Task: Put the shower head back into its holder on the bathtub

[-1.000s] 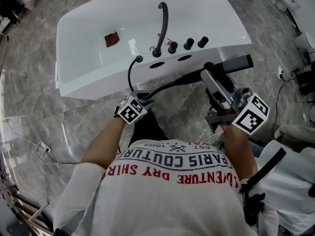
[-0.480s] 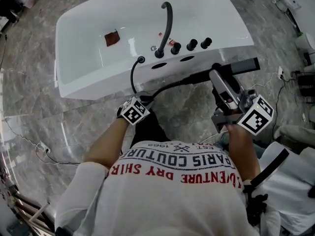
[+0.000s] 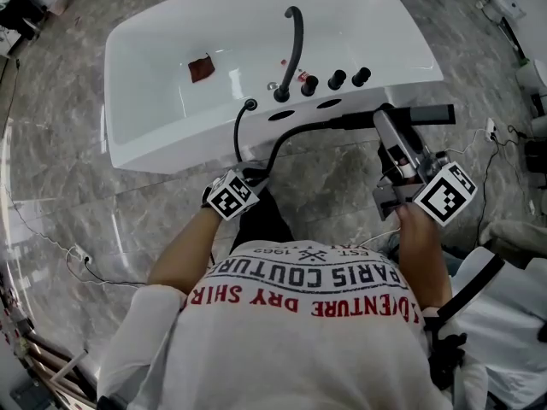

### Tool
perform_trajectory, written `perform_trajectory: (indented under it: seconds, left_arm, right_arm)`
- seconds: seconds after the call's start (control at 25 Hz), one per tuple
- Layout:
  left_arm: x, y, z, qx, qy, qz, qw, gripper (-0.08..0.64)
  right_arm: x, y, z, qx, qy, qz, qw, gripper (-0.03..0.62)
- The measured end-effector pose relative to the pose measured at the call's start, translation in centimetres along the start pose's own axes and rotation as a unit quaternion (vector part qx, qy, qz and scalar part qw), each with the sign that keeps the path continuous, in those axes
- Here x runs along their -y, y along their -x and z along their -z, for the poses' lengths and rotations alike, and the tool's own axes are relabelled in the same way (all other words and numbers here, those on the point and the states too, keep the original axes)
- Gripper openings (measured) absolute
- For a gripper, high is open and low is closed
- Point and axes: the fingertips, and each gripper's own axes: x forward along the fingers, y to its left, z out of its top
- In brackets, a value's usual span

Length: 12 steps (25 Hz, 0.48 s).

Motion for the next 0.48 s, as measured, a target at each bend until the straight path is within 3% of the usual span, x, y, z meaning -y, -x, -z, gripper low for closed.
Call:
perform_trajectory:
  seconds: [0.48]
  left_arm:
    - [-1.8, 7.6, -5.4, 0.052, -0.022, -0.045, 0.9974, 0.054]
  right_arm:
    - [0.8, 0.9, -1.7, 0.002, 0.044, 0.044, 0.998, 0.137]
